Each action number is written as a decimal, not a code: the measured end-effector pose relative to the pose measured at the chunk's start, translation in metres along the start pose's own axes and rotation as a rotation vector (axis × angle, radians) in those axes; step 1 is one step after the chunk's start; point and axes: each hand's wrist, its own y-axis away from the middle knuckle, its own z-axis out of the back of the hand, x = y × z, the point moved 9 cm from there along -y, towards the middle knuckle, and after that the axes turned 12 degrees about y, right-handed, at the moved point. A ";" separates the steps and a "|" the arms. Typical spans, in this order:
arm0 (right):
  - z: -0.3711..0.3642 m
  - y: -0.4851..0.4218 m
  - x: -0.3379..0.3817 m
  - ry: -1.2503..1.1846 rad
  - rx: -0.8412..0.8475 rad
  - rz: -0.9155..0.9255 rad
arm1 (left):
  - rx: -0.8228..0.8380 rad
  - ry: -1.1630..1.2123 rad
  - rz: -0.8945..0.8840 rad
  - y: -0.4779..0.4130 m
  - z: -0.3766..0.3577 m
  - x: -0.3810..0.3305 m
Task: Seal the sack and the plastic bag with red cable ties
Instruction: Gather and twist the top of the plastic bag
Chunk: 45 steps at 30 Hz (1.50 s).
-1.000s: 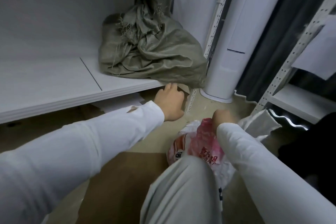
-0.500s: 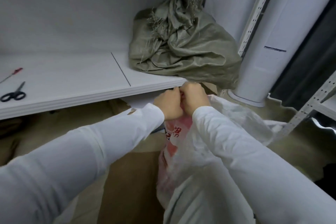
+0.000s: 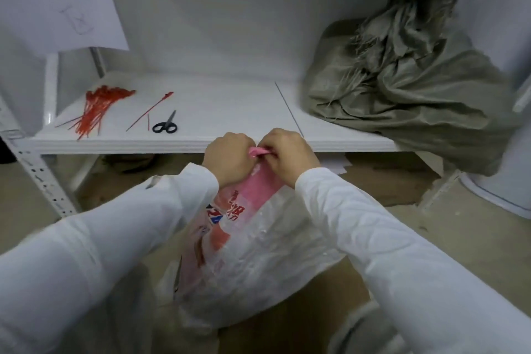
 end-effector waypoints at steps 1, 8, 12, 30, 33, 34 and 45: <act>-0.004 -0.002 0.008 -0.013 0.003 -0.002 | -0.030 0.010 0.045 0.007 0.007 0.016; -0.034 0.020 -0.014 0.325 0.244 -0.187 | -0.263 0.343 0.407 0.045 0.041 0.135; -0.033 0.039 -0.037 0.264 0.363 -0.395 | -0.239 0.466 0.479 0.061 0.041 0.167; -0.055 -0.004 -0.076 -0.250 -0.096 -0.625 | -0.018 0.317 0.214 0.006 0.019 0.106; -0.057 -0.027 -0.078 -0.343 -0.118 -0.560 | -0.043 0.295 0.233 -0.004 0.020 0.108; -0.057 -0.032 -0.075 -0.356 -0.114 -0.531 | -0.043 0.288 0.239 -0.005 0.020 0.107; -0.042 -0.003 -0.034 -0.499 -0.144 -0.326 | -0.022 0.264 0.328 0.052 0.034 0.095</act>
